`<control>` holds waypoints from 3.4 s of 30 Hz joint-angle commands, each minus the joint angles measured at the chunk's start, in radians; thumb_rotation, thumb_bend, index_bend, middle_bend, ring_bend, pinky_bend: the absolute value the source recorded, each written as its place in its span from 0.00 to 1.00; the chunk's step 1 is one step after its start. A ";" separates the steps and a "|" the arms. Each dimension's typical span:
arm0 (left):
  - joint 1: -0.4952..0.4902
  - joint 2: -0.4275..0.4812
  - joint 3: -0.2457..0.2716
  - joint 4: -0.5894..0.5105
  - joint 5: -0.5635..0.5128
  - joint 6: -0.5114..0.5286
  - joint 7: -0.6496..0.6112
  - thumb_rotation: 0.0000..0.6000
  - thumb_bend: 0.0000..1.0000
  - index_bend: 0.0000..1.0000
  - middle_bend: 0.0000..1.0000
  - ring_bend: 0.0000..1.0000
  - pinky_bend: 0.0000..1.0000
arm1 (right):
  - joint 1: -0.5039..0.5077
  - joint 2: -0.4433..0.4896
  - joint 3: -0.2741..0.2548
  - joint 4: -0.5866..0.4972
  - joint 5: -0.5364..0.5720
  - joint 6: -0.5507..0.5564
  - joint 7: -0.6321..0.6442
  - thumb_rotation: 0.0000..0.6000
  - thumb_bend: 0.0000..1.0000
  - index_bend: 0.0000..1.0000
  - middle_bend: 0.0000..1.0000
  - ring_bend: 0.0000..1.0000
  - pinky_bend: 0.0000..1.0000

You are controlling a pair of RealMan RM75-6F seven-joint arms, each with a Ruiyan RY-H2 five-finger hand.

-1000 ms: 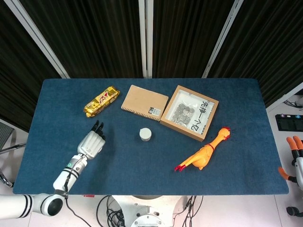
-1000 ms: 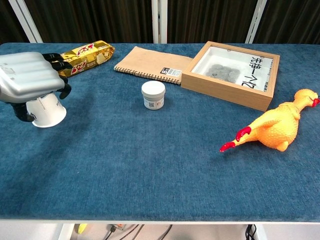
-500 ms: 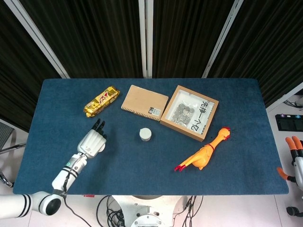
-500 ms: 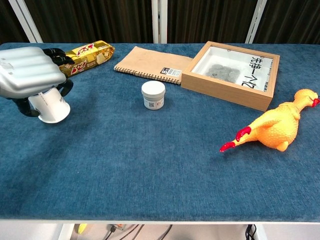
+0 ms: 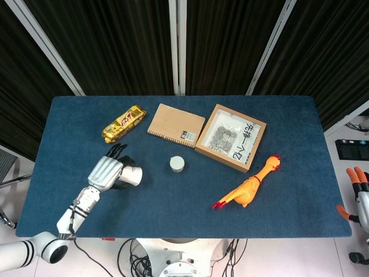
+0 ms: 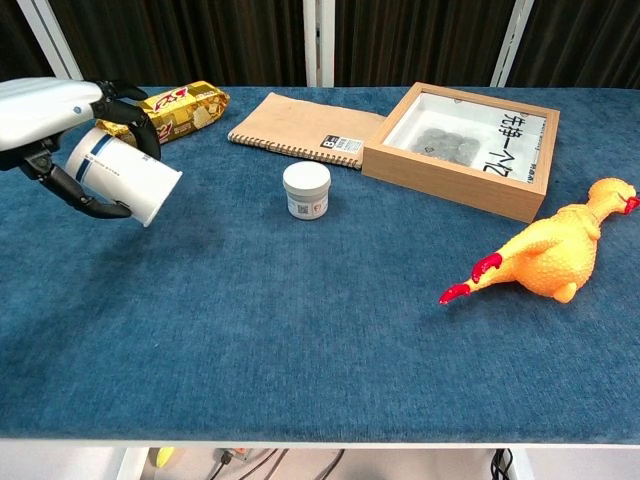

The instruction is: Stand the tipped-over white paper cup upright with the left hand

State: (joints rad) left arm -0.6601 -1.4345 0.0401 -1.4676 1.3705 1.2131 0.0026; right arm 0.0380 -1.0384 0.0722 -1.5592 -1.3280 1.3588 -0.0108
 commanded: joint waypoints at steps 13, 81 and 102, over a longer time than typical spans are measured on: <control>0.103 -0.100 0.023 0.332 0.140 -0.072 -0.744 1.00 0.17 0.36 0.32 0.00 0.00 | 0.002 0.005 -0.001 -0.015 0.011 -0.007 -0.018 1.00 0.18 0.00 0.00 0.00 0.00; 0.011 -0.067 -0.042 -0.322 -0.402 0.014 1.253 1.00 0.17 0.11 0.14 0.00 0.00 | 0.028 0.037 0.004 -0.043 0.066 -0.068 -0.038 1.00 0.18 0.00 0.00 0.00 0.00; -0.010 -0.108 -0.011 -0.249 -0.348 0.043 1.226 1.00 0.18 0.34 0.35 0.00 0.00 | 0.028 0.039 0.001 -0.020 0.078 -0.085 -0.015 1.00 0.18 0.00 0.00 0.00 0.00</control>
State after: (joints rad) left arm -0.6706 -1.5417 0.0263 -1.7200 1.0157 1.2533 1.2342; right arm 0.0664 -0.9998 0.0728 -1.5797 -1.2503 1.2735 -0.0253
